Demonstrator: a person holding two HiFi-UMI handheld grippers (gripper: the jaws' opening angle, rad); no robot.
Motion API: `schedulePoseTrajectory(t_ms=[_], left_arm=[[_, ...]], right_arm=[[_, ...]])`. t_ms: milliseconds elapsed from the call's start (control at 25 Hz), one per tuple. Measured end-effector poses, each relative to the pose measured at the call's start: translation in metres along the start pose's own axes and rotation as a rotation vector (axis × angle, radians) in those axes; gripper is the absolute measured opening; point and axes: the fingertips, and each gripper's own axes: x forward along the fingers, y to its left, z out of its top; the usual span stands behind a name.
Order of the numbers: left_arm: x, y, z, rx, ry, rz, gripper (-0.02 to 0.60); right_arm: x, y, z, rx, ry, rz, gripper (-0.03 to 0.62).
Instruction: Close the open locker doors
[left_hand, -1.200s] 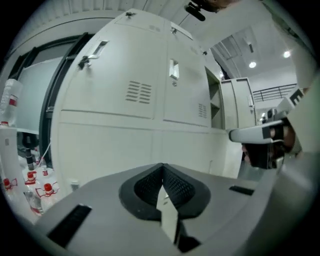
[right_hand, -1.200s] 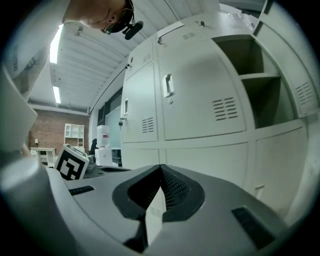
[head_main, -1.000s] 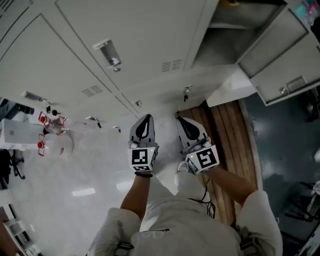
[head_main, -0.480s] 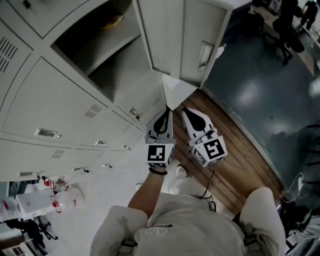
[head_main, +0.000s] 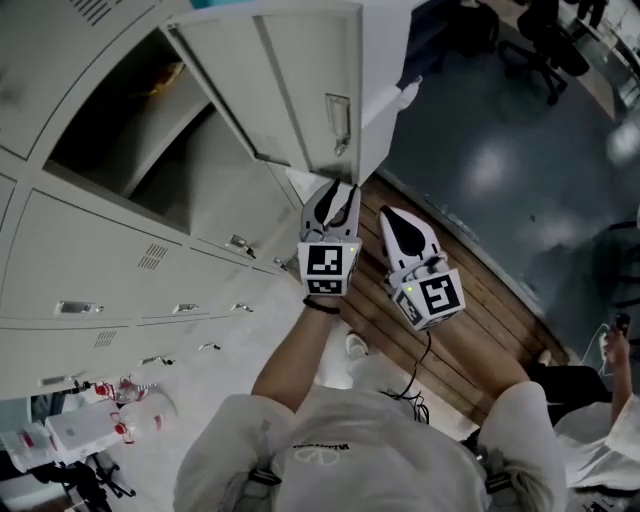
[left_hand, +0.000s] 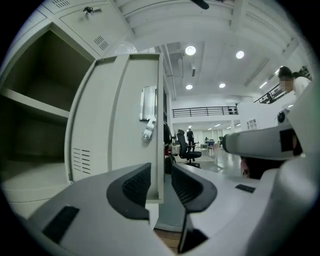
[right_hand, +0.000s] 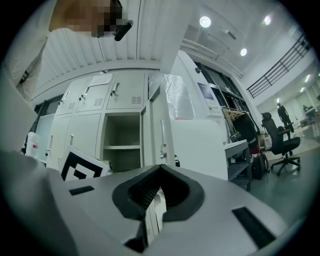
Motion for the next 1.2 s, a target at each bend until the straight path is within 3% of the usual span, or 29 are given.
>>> schedulePoseTrajectory(t_ms=[120,320,360,400,560,680,800,1040,1200], left_arm=[[0.024,-0.003,-0.002,0.004,0.016,0.005,0.135],[0.047,0.002,0.000,0.027,0.036,0.080,0.133],[0.049,0.002,-0.001,0.034,0.038,0.090,0.120],[0.048,0.001,0.000,0.037,0.037,0.092,0.053],[0.024,-0.006,0.005,-0.003,0.005,0.033,0.048],[-0.020,-0.002,0.000,-0.018,-0.022,-0.047,0.049],[-0.069,0.015,-0.003,-0.035,-0.061,-0.140,0.054],[-0.145,0.064,-0.007,-0.035,-0.073,-0.233,0.062],[-0.172,0.094,-0.011,-0.016,-0.068,-0.268,0.064]], right_arm=[[-0.005,-0.013,0.004,-0.005,-0.002,-0.018,0.011],[-0.010,-0.027,0.007,-0.013,-0.006,-0.032,0.011],[-0.010,-0.028,0.007,-0.011,-0.006,-0.032,0.011],[-0.011,-0.029,0.009,-0.010,-0.007,-0.028,0.011],[-0.012,-0.021,0.029,-0.013,-0.033,0.035,0.011],[-0.006,-0.002,0.052,0.050,-0.076,0.153,0.011],[0.010,0.032,0.076,0.118,-0.101,0.354,0.024],[0.051,0.120,0.098,0.083,-0.064,0.676,0.076],[0.082,0.183,0.094,0.032,-0.021,0.811,0.117]])
